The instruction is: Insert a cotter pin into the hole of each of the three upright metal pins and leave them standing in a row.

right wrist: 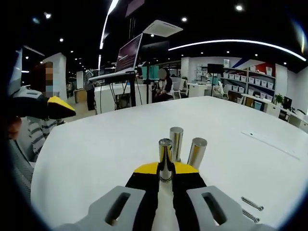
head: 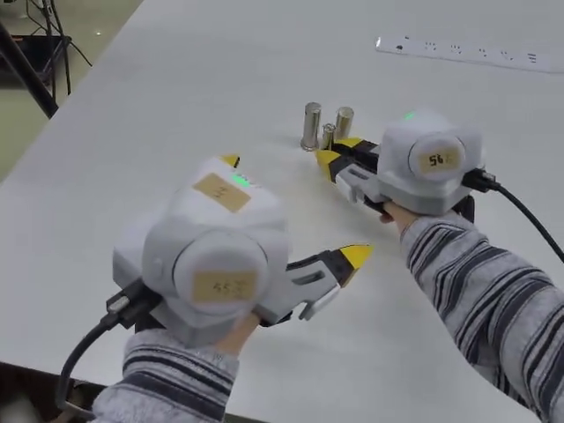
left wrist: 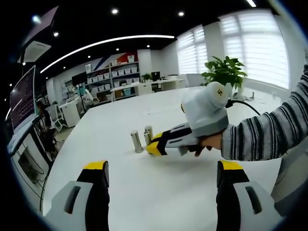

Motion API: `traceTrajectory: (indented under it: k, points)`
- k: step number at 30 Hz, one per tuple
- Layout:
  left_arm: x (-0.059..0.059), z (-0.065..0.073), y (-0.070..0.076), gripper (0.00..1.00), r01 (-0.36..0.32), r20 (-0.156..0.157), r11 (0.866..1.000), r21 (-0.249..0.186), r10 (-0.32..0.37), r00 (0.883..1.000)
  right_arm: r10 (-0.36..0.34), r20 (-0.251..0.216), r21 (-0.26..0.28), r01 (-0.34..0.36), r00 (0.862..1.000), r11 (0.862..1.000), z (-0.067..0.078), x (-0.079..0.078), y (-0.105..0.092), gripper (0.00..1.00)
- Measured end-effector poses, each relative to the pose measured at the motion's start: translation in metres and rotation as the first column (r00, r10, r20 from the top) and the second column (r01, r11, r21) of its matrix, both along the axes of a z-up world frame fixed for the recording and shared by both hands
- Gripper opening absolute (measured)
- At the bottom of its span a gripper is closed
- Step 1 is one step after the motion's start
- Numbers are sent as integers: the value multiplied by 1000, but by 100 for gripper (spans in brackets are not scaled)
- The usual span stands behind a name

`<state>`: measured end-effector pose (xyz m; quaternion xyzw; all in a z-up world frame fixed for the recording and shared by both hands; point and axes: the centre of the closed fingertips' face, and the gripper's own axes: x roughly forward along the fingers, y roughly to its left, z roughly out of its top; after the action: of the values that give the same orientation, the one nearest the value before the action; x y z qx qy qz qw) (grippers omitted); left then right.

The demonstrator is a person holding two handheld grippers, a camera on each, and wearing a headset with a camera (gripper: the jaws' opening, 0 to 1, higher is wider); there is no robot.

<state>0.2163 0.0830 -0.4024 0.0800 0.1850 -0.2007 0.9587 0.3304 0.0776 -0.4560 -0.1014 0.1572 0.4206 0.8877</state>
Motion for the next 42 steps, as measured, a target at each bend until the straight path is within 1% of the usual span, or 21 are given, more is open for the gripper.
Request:
traceTrajectory:
  k: [4, 8, 11, 15, 22, 25, 26, 30, 32, 34, 38, 42]
  points:
    - [0, 2, -2, 92, 7, 9, 1000, 4, -7, 1000, -37, -2, -2, 37, 999, 999, 4, -7, -11, 4]
    - [-1, 3, -3, 92, 11, 12, 1000, 6, -11, 1000, -67, -7, -13, 67, 998, 998, 4, -14, -20, 4]
    - [-1, 4, -4, 92, 16, 17, 1000, 9, -16, 1000, -95, -15, -28, 95, 995, 995, 0, -20, -29, 4]
    - [-1, 5, -5, 92, 23, 20, 1000, 10, -23, 1000, -127, -30, -30, 126, 991, 992, -4, -25, -38, 4]
    - [-3, 6, -11, 91, 45, 24, 999, 10, -45, 999, -162, -51, -37, 160, 985, 986, -9, -31, -47, 4]
    - [-3, 6, -11, 91, 49, 23, 999, 9, -49, 999, -196, -55, -55, 194, 979, 980, -13, -32, -53, 4]
    - [-3, 6, -11, 91, 48, 23, 999, 9, -48, 999, -215, -57, -64, 211, 975, 975, -15, -33, -56, 4]
    - [-2, 6, -11, 91, 48, 23, 999, 8, -48, 999, -239, -66, -55, 235, 969, 970, -18, -34, -58, 4]
    - [-2, 6, -10, 91, 49, 24, 999, 9, -49, 999, -249, -73, -59, 245, 966, 968, -20, -34, -59, 4]
    - [-2, 6, -10, 90, 49, 23, 999, 8, -49, 999, -263, -67, -59, 259, 963, 964, -19, -35, -61, 4]
    - [-2, 6, -10, 90, 51, 21, 999, 7, -51, 998, -282, -71, -52, 279, 957, 959, -19, -37, -62, 4]
    - [-2, 6, -11, 90, 55, 20, 998, 6, -55, 998, -302, -65, -54, 299, 951, 953, -19, -41, -61, 4]
